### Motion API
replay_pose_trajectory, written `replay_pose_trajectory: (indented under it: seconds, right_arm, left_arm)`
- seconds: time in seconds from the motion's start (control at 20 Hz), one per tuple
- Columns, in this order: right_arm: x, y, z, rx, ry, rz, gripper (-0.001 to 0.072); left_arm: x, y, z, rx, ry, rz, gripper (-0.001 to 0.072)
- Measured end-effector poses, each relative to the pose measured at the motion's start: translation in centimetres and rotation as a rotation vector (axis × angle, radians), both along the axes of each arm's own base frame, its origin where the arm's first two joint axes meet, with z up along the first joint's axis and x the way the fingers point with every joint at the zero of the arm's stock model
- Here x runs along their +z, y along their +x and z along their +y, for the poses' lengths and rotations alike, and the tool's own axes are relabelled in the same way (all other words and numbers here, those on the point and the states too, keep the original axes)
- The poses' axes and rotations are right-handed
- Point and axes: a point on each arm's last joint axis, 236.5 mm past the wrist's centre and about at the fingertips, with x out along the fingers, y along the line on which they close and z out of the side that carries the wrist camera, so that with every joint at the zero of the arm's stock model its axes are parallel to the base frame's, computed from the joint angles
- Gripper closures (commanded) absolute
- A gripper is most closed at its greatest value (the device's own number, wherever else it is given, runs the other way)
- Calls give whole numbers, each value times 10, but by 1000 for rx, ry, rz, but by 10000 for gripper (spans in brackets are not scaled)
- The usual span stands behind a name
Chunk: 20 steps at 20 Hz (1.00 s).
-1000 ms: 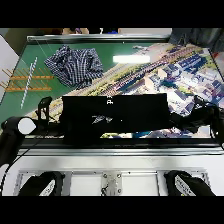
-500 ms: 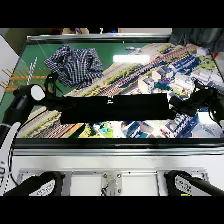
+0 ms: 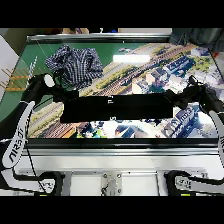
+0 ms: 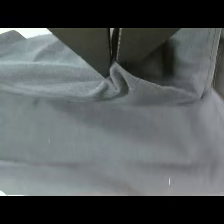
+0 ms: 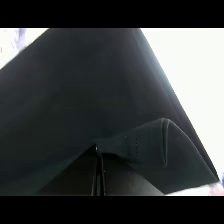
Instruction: Fold the clothes and pants, and hang the long-sleeved shirts on hangers.
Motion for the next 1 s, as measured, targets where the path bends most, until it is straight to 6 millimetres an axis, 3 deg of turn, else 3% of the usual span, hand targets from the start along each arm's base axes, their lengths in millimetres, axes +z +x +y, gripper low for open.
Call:
replay_pose_trajectory:
  seconds: [0.05,0.1,0.15,0.2,0.4,0.55,0.6,0.65,0.7,0.8,0.9,1.0]
  right_arm:
    - [-3,4,1,-3,0,-10,679]
    - [-4,8,2,-6,1,-20,508]
    - [-5,12,3,-10,6,-32,223]
    - [-4,16,5,-14,14,-48,77]
    - [18,35,4,17,40,-119,81]
    - [36,33,-24,76,24,-124,82]
    - [36,28,-38,83,20,-112,82]
    - [32,21,-52,96,21,-91,82]
    - [26,13,-64,108,33,-66,82]
    - [7,-4,-78,143,96,-12,83]
    - [-10,-14,-79,182,173,18,85]
    - [-27,-20,-73,219,240,39,133]
  left_arm:
    - [-3,4,-1,-2,0,1,566]
    - [-5,7,-2,-6,0,3,237]
    - [-6,10,-4,-7,-1,2,111]
    - [-6,13,-4,-6,-3,-2,112]
    - [19,31,-8,-9,-13,-69,113]
    - [47,32,-19,-30,-22,-119,127]
    - [54,29,-26,-46,-26,-129,353]
    - [59,26,-34,-63,-28,-140,647]
    - [61,21,-45,-84,-31,-148,694]
    - [61,13,-67,-130,-37,-164,694]
    - [58,3,-90,-179,-41,-169,694]
    - [53,-7,-112,-226,-45,-171,694]
